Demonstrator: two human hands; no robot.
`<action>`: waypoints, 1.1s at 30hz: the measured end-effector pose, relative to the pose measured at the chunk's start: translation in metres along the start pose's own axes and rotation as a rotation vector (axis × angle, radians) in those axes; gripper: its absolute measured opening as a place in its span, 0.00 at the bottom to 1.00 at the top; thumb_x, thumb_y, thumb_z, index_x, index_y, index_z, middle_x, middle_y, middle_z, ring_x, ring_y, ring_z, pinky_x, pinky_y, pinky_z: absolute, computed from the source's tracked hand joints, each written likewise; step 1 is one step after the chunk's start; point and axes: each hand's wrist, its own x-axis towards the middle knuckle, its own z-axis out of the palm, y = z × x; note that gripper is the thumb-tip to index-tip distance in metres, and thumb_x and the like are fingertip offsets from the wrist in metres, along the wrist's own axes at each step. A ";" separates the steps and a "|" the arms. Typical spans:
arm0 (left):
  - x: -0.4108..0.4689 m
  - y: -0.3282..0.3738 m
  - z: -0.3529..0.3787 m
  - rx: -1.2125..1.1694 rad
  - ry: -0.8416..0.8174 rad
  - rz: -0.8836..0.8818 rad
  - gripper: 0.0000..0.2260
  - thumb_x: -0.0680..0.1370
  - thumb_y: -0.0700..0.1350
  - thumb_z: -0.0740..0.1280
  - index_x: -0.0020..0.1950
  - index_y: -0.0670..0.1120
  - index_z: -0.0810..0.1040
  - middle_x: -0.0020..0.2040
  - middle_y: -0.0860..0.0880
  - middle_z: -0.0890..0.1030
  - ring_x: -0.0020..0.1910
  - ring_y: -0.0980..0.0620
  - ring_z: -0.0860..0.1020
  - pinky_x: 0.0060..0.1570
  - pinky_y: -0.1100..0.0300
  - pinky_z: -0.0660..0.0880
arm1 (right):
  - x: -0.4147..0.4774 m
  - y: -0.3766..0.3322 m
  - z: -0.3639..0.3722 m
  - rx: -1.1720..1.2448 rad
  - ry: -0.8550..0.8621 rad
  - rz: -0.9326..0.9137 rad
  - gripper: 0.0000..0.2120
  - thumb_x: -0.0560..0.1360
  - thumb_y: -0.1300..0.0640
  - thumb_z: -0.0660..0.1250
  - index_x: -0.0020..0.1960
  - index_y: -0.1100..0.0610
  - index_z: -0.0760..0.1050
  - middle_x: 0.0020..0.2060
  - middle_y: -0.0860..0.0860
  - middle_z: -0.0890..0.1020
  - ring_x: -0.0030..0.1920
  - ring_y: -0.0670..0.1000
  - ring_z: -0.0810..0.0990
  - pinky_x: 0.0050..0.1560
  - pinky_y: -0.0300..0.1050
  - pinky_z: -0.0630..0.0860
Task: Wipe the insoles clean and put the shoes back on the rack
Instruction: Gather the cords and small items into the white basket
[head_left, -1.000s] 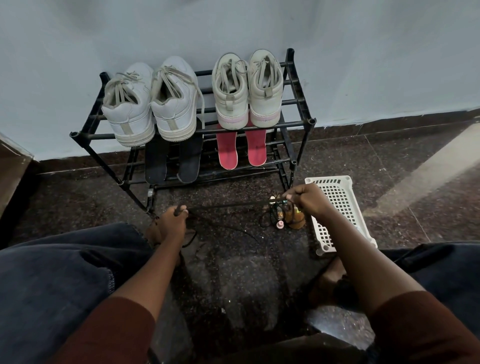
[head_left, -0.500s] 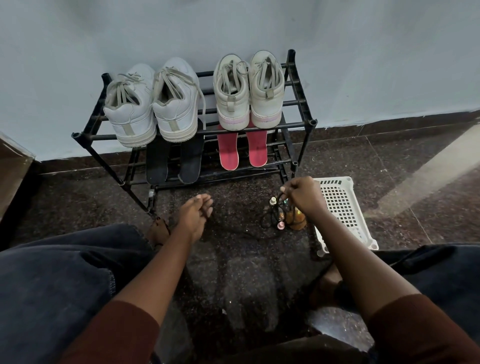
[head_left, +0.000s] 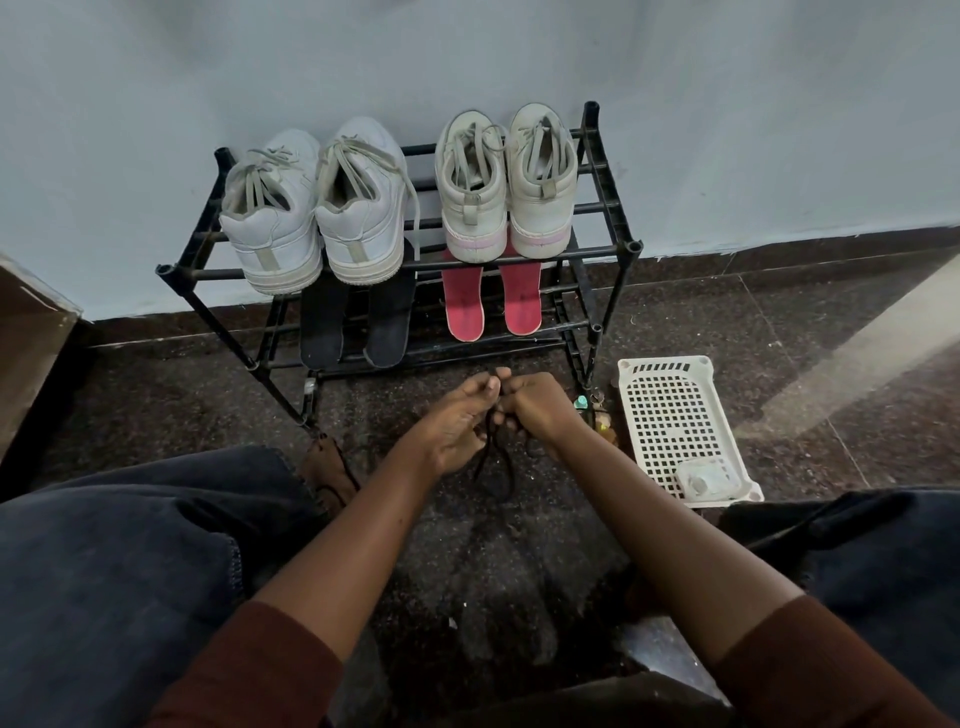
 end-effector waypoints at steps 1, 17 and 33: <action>-0.001 0.001 0.001 -0.009 0.015 -0.001 0.06 0.82 0.45 0.59 0.50 0.51 0.75 0.30 0.55 0.77 0.27 0.60 0.74 0.28 0.68 0.73 | 0.001 0.002 0.000 -0.011 0.016 0.005 0.13 0.72 0.67 0.61 0.29 0.59 0.72 0.26 0.55 0.75 0.24 0.48 0.68 0.23 0.37 0.63; 0.003 0.014 -0.025 -0.172 0.331 0.093 0.06 0.81 0.42 0.61 0.52 0.49 0.76 0.45 0.56 0.79 0.43 0.60 0.76 0.44 0.65 0.72 | 0.020 0.046 -0.052 -0.404 0.262 0.243 0.12 0.75 0.62 0.58 0.35 0.61 0.75 0.30 0.54 0.77 0.31 0.53 0.77 0.32 0.42 0.71; 0.003 0.001 0.012 0.189 0.205 0.113 0.07 0.79 0.46 0.64 0.42 0.51 0.77 0.30 0.62 0.78 0.39 0.60 0.72 0.42 0.59 0.62 | 0.014 -0.001 -0.004 -0.023 0.082 0.045 0.09 0.70 0.66 0.61 0.43 0.63 0.79 0.24 0.54 0.75 0.21 0.48 0.69 0.21 0.36 0.63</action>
